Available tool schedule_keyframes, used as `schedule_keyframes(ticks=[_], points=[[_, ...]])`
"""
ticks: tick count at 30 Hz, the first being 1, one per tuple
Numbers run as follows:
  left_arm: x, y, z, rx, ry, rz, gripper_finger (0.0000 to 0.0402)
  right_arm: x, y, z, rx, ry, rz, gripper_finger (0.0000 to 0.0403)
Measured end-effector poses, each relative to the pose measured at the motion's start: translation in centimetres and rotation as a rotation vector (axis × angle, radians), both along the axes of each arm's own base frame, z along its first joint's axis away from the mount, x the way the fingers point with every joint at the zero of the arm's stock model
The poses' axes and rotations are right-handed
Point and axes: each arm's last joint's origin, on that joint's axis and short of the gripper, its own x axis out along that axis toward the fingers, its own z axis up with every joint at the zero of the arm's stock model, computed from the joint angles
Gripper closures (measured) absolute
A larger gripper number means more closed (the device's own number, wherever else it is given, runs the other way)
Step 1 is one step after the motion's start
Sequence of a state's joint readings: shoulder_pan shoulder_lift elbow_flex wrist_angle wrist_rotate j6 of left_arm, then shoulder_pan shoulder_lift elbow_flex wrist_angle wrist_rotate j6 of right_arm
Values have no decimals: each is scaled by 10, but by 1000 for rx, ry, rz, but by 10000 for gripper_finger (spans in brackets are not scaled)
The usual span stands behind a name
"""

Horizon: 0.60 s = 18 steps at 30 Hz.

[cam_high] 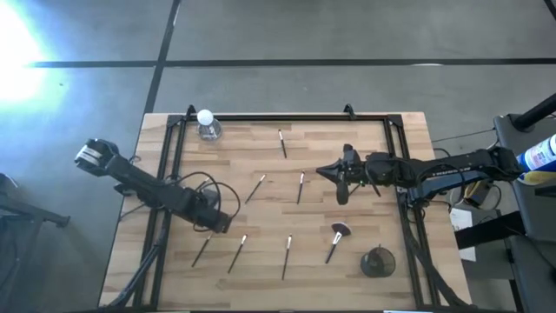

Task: Put items in baskets/containers
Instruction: Put the lash brush into the brush holder

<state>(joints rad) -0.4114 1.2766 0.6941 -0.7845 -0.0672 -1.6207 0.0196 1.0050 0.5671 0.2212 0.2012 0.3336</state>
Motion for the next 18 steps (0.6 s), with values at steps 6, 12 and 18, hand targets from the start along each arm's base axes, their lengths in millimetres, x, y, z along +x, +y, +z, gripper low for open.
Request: schedule_keyframes(ticks=[6,12,18], points=[[2,-2,-5,-3,21,-20,266,0,0,0,-1,-3,-4,394],[11,-9,-19,-2,44,-72,273,0,0,1,3,-5,-9,394],[13,-10,-30,3,100,-67,306,0,0,1,5,-6,-10,394]])
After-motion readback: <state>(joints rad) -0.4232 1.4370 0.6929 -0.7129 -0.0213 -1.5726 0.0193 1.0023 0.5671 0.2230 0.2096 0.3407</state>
